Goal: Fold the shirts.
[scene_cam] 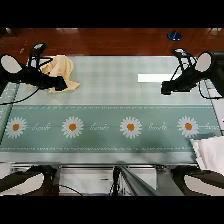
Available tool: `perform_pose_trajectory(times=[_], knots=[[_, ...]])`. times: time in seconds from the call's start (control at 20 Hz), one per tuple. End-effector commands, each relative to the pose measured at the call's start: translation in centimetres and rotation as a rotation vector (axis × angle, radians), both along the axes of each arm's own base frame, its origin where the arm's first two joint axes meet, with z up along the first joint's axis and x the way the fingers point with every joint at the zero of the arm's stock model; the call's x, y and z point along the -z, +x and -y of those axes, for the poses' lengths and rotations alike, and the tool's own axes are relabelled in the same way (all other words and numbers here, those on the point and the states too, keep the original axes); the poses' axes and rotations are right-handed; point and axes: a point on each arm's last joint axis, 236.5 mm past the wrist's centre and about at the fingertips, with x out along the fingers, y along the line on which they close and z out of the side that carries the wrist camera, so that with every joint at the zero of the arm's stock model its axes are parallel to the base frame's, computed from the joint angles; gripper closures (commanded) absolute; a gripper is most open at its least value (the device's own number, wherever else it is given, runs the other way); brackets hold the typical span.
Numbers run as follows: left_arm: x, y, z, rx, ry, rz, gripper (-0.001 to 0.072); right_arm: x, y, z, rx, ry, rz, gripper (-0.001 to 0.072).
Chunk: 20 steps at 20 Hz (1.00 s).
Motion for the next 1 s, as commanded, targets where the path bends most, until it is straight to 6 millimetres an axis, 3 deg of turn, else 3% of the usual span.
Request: perform_pose_trajectory(times=[0.0,0.75,0.95], knots=[[0.0,0.0,0.0,0.001,0.0,0.001,-0.0013,0.0,0.0,0.0,0.0,0.0,-0.001,0.01],[0.0,0.0,0.0,0.0,0.0,0.001,-0.0013,0.0,0.0,0.0,0.0,0.0,0.001,0.01],[-0.4,0.0,1.2,-0.005,-0.06,0.0,-0.0013,0.0,0.1,0.0,0.0,0.001,0.005,0.01]])
